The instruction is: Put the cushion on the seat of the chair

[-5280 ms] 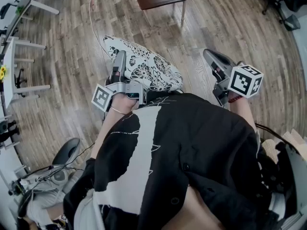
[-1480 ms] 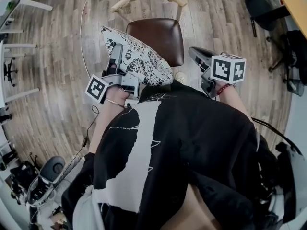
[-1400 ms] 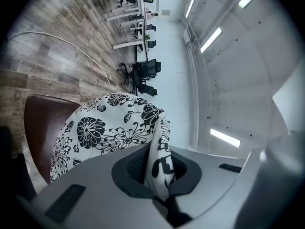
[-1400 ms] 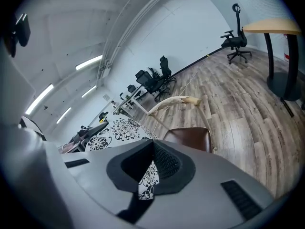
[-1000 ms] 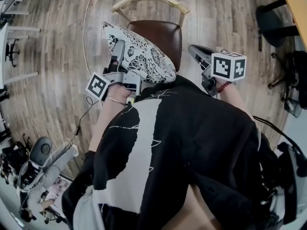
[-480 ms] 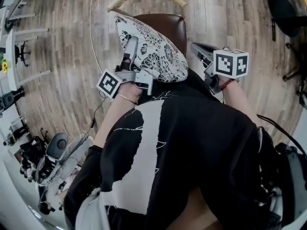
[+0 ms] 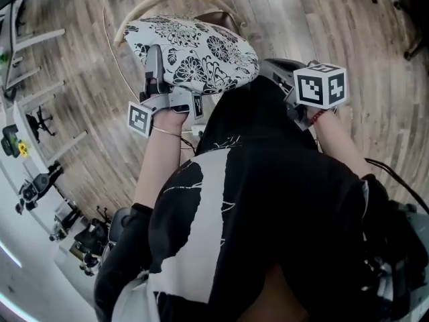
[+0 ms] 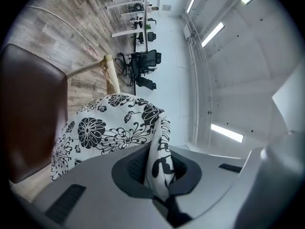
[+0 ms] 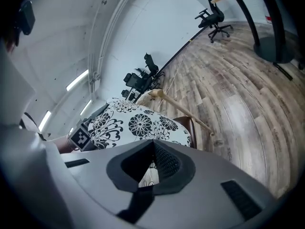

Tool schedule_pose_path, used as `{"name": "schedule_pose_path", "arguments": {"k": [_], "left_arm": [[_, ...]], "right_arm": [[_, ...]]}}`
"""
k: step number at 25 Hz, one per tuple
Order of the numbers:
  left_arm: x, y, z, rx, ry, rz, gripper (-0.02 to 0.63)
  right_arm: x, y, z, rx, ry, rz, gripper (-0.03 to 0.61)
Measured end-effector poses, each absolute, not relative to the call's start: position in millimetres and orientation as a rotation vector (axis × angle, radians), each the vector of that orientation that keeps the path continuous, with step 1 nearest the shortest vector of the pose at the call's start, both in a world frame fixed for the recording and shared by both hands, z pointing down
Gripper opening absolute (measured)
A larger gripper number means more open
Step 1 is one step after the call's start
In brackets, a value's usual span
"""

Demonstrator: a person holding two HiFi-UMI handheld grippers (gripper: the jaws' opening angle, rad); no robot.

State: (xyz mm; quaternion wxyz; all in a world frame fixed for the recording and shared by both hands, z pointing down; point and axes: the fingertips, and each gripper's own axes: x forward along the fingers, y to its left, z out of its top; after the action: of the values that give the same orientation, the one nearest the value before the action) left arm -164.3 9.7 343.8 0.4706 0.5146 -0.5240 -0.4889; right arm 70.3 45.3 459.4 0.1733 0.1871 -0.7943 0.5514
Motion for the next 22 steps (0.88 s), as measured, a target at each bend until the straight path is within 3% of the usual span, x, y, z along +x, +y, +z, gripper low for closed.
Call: {"name": "schedule_pose_path", "arguments": {"k": [22], "left_arm": [[-212, 28, 429, 1.061, -1.558, -0.880, 0.023]], "right_arm": [[70, 45, 485, 0.585, -2.100, 1.652, 0.015]]}}
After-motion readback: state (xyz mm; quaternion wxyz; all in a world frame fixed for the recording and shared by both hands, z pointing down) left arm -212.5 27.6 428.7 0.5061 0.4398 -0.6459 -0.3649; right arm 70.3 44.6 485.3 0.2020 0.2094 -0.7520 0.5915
